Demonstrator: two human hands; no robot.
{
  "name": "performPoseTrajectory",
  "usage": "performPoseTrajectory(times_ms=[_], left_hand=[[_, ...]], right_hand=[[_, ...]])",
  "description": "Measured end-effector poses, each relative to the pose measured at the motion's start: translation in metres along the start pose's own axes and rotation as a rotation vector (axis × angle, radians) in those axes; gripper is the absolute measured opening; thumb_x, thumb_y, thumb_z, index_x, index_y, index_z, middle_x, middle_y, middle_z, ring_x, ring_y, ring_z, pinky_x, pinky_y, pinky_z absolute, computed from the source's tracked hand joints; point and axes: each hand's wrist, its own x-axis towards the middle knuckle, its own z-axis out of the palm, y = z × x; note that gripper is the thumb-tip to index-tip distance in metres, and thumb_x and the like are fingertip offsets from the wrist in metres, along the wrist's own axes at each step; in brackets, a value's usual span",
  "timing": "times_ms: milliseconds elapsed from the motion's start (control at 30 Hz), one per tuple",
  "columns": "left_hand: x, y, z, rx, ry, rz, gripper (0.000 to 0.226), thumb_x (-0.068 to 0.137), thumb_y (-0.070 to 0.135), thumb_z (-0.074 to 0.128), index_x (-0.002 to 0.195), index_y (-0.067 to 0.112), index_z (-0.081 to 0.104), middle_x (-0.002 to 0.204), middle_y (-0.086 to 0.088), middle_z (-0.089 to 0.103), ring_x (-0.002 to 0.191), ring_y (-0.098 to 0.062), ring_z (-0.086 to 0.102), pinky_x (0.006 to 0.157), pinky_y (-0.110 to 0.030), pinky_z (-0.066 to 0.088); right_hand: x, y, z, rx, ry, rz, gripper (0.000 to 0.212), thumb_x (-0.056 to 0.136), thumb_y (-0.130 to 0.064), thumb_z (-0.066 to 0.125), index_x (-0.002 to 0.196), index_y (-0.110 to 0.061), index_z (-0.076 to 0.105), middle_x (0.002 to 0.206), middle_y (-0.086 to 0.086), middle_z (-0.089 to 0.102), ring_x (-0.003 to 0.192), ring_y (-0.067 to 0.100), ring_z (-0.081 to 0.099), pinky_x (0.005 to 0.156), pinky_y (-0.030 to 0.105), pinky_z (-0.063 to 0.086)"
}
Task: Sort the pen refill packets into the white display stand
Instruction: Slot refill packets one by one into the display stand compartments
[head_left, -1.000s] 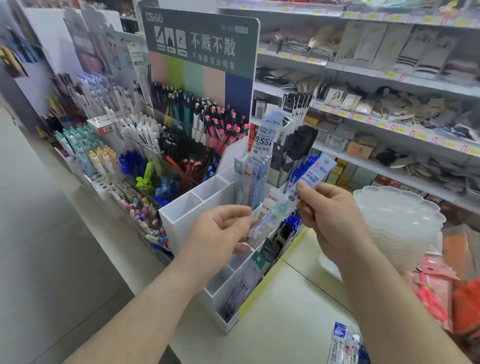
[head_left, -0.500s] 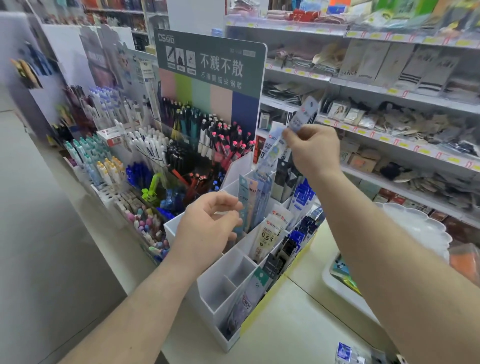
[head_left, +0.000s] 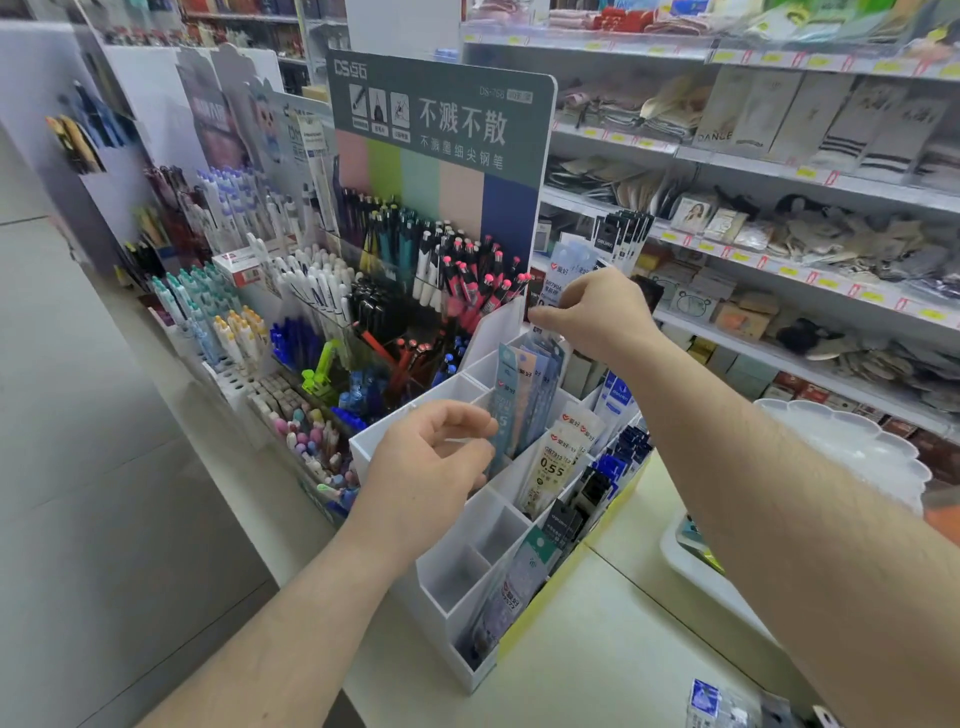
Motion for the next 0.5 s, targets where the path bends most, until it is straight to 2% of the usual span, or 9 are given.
performPoseTrajectory(times_ms=[67, 167, 233, 367, 500], left_hand=[[-0.002, -0.005, 0.000, 0.017, -0.014, -0.009, 0.023, 0.088, 0.002, 0.062, 0.093, 0.024, 0.071, 0.095, 0.013, 0.074, 0.095, -0.010, 0.071, 0.089, -0.044, 0.058], [-0.005, -0.013, 0.002, 0.030, -0.040, -0.038, 0.026, 0.087, 0.001, 0.063, 0.094, 0.025, 0.071, 0.096, 0.014, 0.075, 0.097, -0.004, 0.069, 0.096, -0.041, 0.055], [-0.008, -0.018, 0.005, 0.046, -0.061, -0.046, 0.027, 0.087, 0.001, 0.064, 0.093, 0.027, 0.071, 0.095, 0.015, 0.075, 0.096, -0.002, 0.068, 0.097, -0.039, 0.054], [-0.013, -0.025, 0.014, 0.060, -0.131, -0.047, 0.025, 0.089, 0.004, 0.065, 0.094, 0.028, 0.069, 0.097, 0.014, 0.074, 0.096, -0.001, 0.068, 0.097, -0.035, 0.054], [-0.021, -0.031, 0.034, 0.033, -0.195, -0.013, 0.025, 0.088, 0.000, 0.064, 0.093, 0.024, 0.068, 0.097, 0.007, 0.075, 0.096, -0.007, 0.069, 0.093, -0.030, 0.054]], right_hand=[[-0.013, 0.002, -0.005, 0.118, 0.094, -0.004, 0.027, 0.088, -0.039, 0.071, 0.074, -0.016, 0.073, 0.071, -0.005, 0.069, 0.069, 0.008, 0.064, 0.068, 0.029, 0.054], [-0.042, 0.008, -0.009, 0.307, 0.267, 0.033, 0.017, 0.089, -0.029, 0.067, 0.080, -0.018, 0.076, 0.075, -0.008, 0.071, 0.074, 0.008, 0.065, 0.073, 0.032, 0.056], [-0.069, 0.016, -0.003, 0.423, 0.224, 0.067, 0.011, 0.091, -0.023, 0.067, 0.083, -0.021, 0.074, 0.079, -0.008, 0.071, 0.073, 0.006, 0.064, 0.069, 0.028, 0.053], [-0.120, 0.036, 0.021, 0.582, 0.113, 0.176, 0.016, 0.089, -0.017, 0.071, 0.074, -0.024, 0.071, 0.072, -0.004, 0.070, 0.064, 0.007, 0.059, 0.065, 0.025, 0.051], [-0.155, 0.058, 0.033, 0.654, 0.106, 0.254, 0.020, 0.088, -0.012, 0.072, 0.069, -0.018, 0.071, 0.055, -0.008, 0.059, 0.048, 0.003, 0.046, 0.048, 0.014, 0.037]])
